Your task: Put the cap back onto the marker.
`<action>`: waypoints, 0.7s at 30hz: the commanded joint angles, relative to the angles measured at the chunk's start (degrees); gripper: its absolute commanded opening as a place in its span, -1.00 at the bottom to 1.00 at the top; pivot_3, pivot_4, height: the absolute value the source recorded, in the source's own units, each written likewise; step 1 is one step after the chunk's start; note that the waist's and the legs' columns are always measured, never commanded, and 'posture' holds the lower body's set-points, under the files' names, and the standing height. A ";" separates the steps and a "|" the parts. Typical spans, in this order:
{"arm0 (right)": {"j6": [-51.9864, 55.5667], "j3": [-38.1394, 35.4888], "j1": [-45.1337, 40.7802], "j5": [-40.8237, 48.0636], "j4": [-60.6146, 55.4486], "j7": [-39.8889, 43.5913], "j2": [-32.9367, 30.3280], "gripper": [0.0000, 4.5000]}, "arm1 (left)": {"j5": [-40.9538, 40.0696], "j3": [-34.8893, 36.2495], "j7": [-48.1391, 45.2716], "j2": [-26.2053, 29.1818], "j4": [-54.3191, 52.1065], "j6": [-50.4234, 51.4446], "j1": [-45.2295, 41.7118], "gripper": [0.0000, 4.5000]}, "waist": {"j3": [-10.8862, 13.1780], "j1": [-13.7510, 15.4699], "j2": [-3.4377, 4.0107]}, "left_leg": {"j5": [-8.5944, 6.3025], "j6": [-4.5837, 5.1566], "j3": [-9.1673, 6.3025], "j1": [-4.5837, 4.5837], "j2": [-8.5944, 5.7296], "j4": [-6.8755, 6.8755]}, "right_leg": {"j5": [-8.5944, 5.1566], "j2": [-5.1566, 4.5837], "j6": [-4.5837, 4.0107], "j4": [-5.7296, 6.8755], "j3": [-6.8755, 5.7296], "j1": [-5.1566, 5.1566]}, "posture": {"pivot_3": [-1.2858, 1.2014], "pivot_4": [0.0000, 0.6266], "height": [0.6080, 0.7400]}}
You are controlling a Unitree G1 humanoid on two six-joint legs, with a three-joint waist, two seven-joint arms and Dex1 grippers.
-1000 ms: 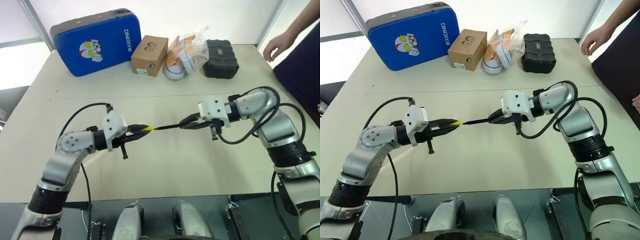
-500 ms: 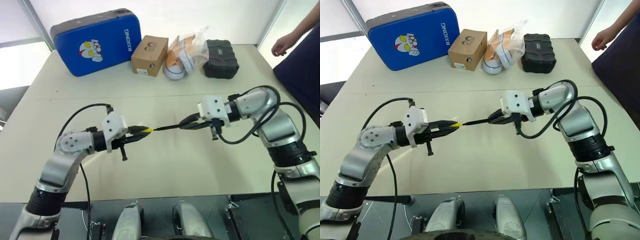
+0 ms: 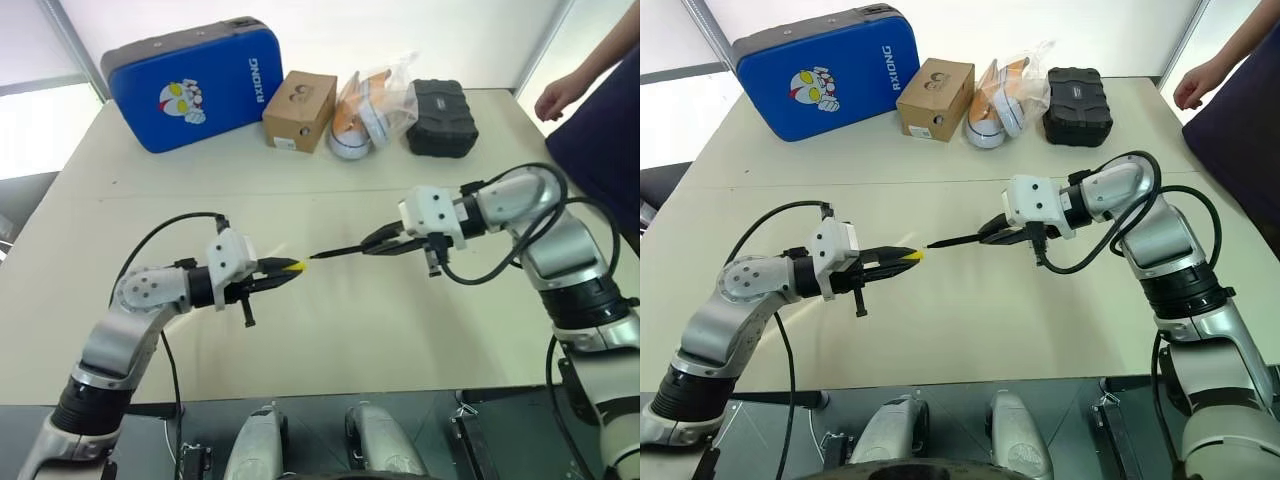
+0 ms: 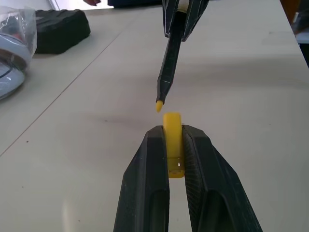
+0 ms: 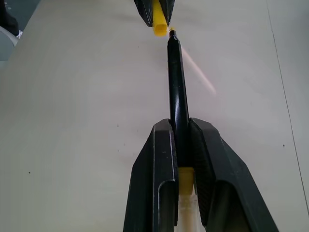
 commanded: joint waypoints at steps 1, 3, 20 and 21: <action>-0.79 -1.64 -1.12 0.77 -1.15 0.04 -0.59 -0.99 | -0.07 0.44 -0.09 0.61 -2.20 -1.08 0.33 -1.00 | 0.00 -0.01 0.00 | 0.00 0.00 0.00 0.00 0.00 0.00 | 0.00 0.00 0.00 0.00 0.00 0.00 | 0.03 -0.52 1.00; -0.72 -1.56 -1.17 0.77 -1.04 0.09 -0.57 -0.99 | 0.06 0.40 -0.08 0.55 -2.12 -1.42 0.66 -1.00 | 0.00 -0.01 0.00 | 0.00 0.00 0.00 0.00 0.00 0.00 | 0.00 0.00 0.00 0.00 0.00 0.00 | 0.03 -0.52 1.00; 1.02 -1.22 -0.01 1.44 -2.88 0.37 -0.45 -0.99 | 0.86 0.03 -0.27 0.03 -0.19 -3.96 0.80 -1.00 | 0.00 0.02 0.00 | 0.00 0.00 0.00 0.00 0.01 0.01 | 0.00 0.00 0.00 0.00 0.00 0.00 | 0.03 -0.52 1.00; 1.10 -1.21 -0.01 1.45 -2.90 0.36 -0.42 -0.99 | 0.89 0.00 -0.31 0.03 -0.07 -4.05 0.75 -1.00 | 0.00 0.02 0.00 | 0.00 0.00 0.00 0.00 0.01 0.01 | 0.00 0.00 0.00 0.00 0.00 0.00 | 0.03 -0.52 1.00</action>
